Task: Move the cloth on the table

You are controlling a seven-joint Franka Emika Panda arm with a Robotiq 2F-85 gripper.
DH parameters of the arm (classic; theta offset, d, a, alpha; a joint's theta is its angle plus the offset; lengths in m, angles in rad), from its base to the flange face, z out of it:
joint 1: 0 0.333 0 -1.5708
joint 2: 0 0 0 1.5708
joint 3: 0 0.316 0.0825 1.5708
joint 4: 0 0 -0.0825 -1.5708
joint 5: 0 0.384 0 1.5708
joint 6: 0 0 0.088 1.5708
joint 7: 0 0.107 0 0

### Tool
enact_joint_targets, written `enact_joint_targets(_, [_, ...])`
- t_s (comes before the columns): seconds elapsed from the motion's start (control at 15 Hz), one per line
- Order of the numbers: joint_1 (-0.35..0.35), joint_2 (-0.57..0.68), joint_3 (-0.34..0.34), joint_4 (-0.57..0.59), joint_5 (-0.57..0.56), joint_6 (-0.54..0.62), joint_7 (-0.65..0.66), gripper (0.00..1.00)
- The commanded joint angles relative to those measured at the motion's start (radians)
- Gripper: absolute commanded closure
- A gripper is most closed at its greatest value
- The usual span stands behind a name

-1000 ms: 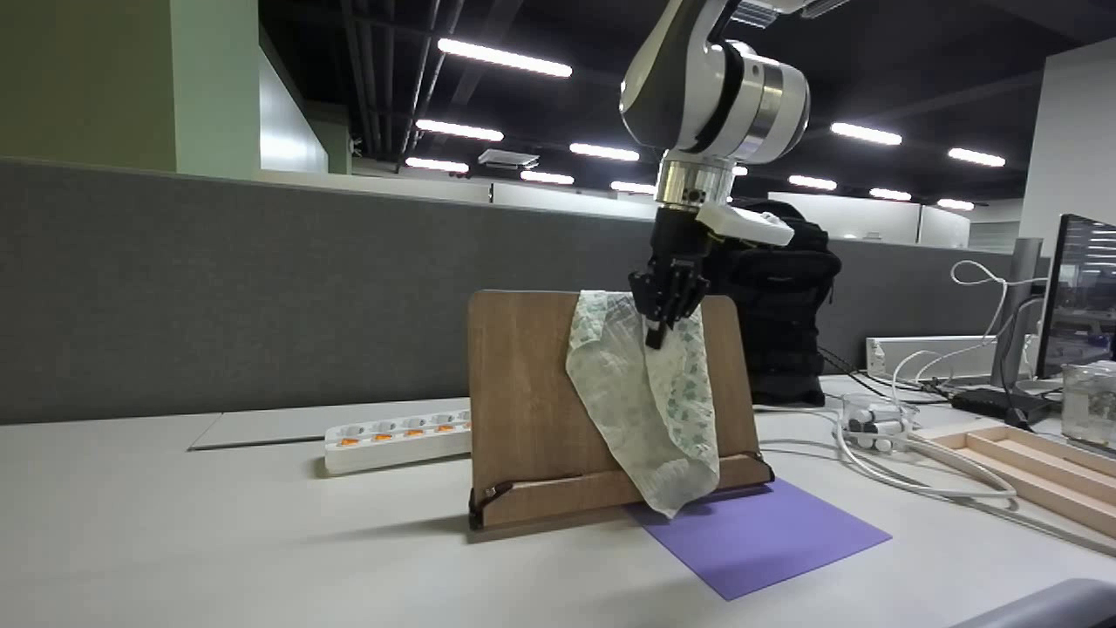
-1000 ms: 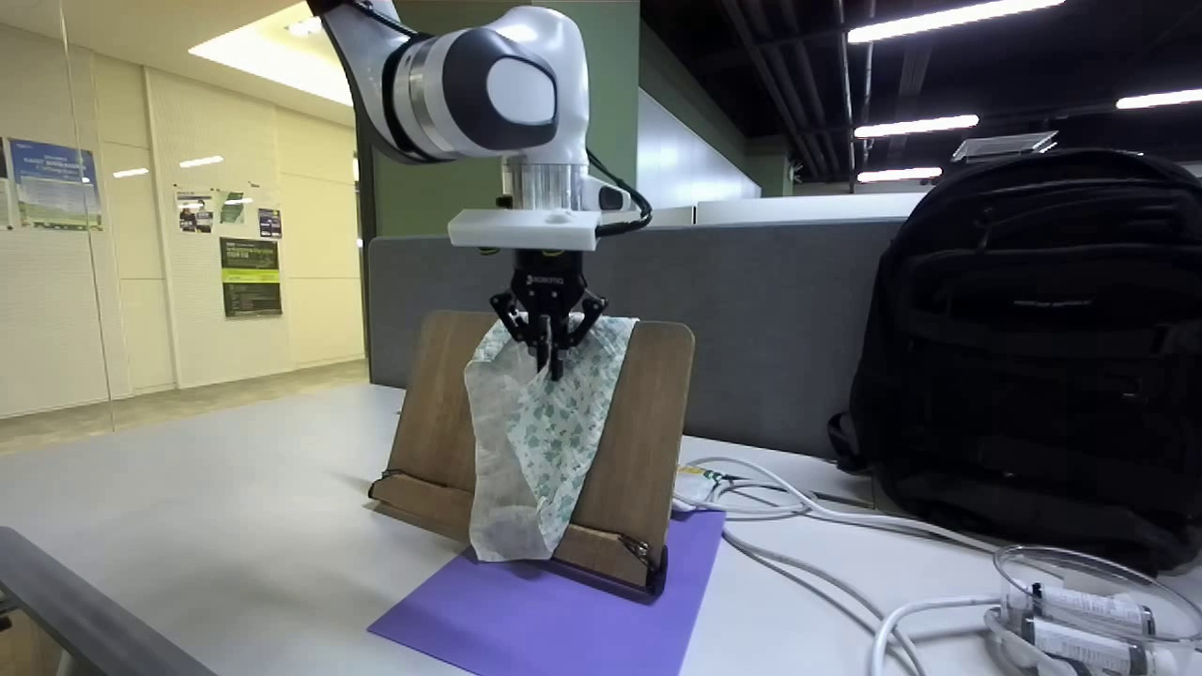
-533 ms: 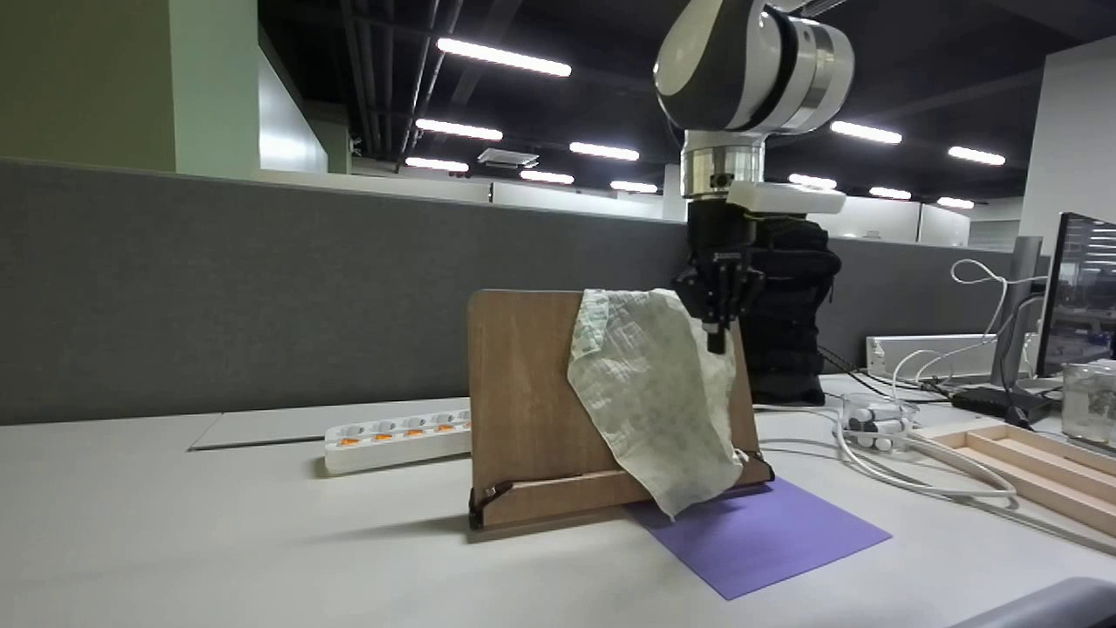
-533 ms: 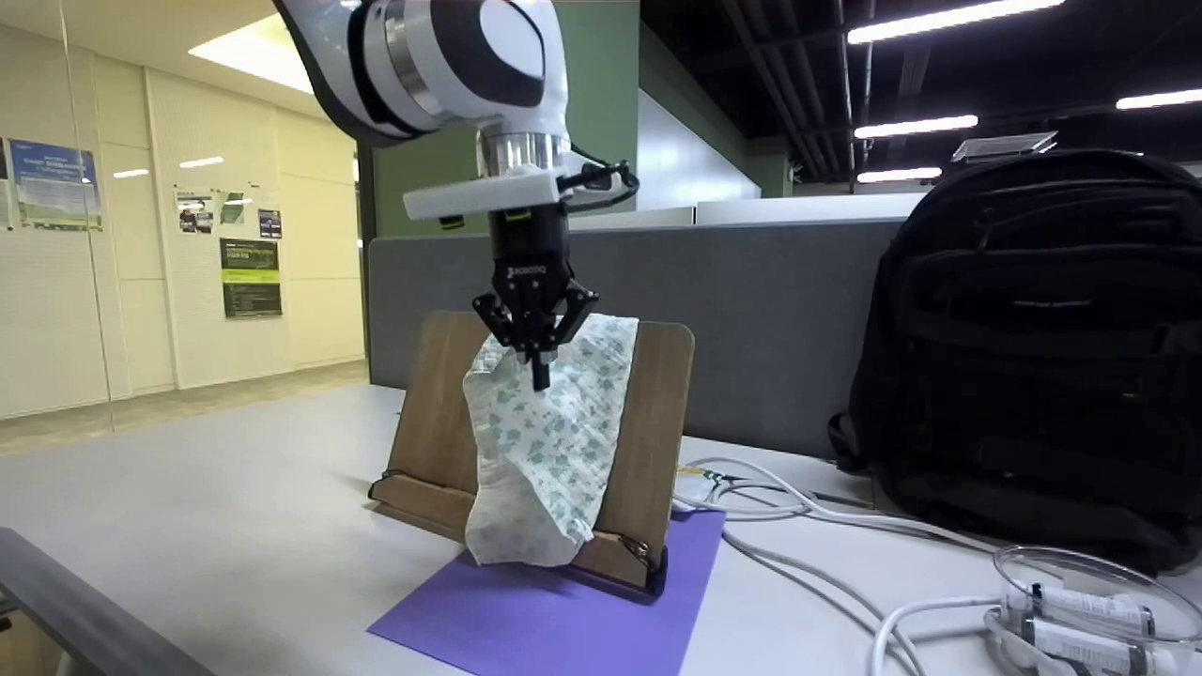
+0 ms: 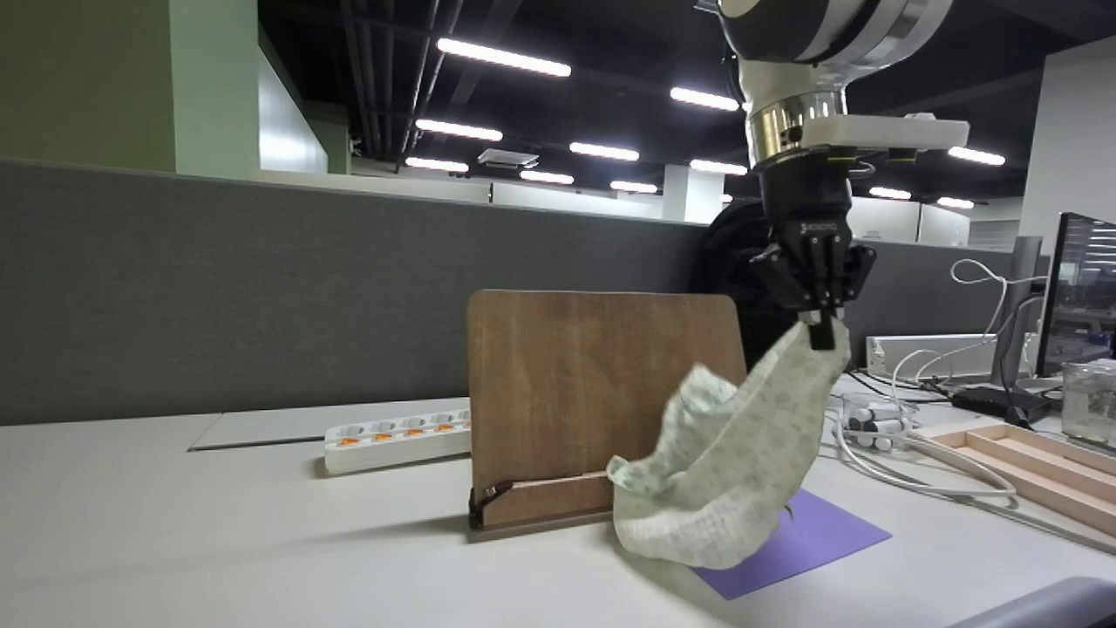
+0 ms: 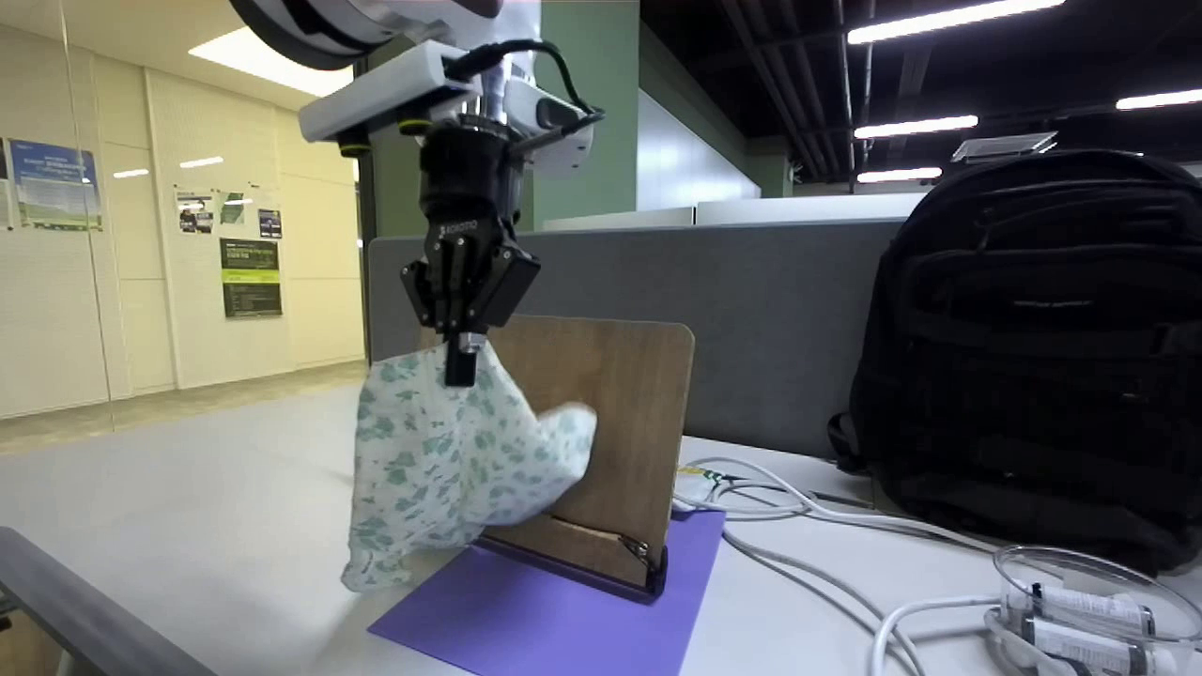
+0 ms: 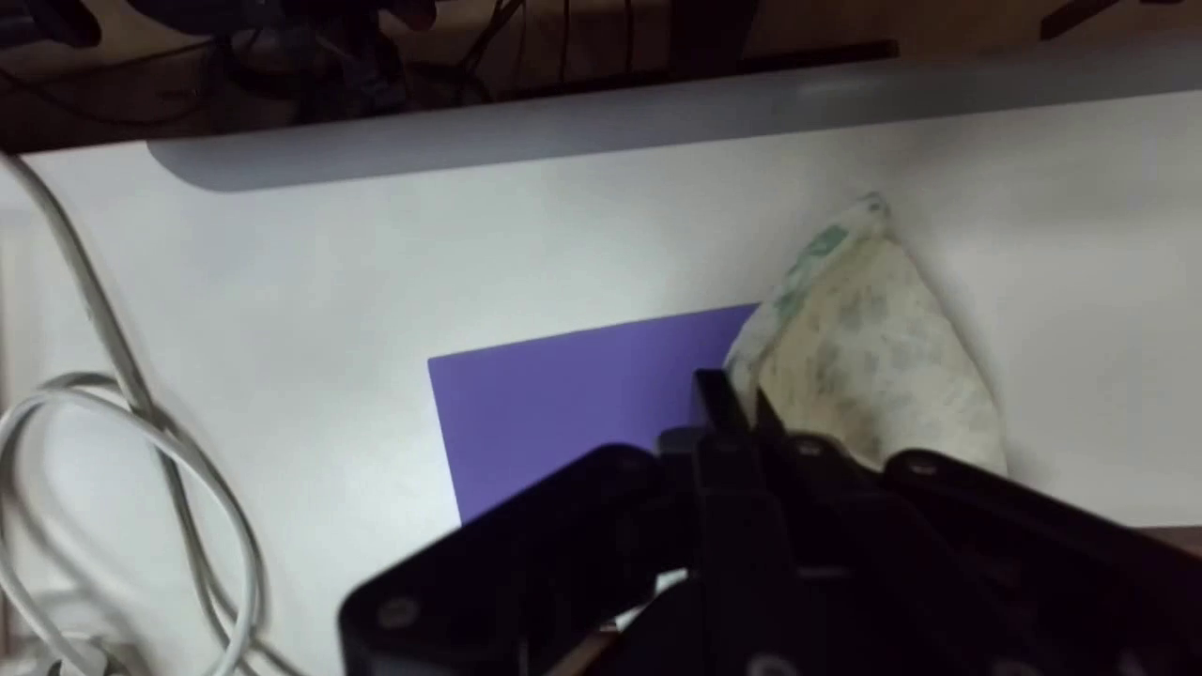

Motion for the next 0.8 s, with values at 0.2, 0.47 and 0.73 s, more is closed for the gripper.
enact_joint_targets(0.2, [-0.028,0.075,-0.026,-0.024,0.058,0.074,0.067,1.0])
enact_joint_targets(0.47, [-0.024,0.135,-0.025,-0.017,0.11,0.215,0.109,0.68])
enact_joint_targets(0.73, [-0.017,0.161,-0.015,-0.023,0.129,0.314,0.161,0.4])
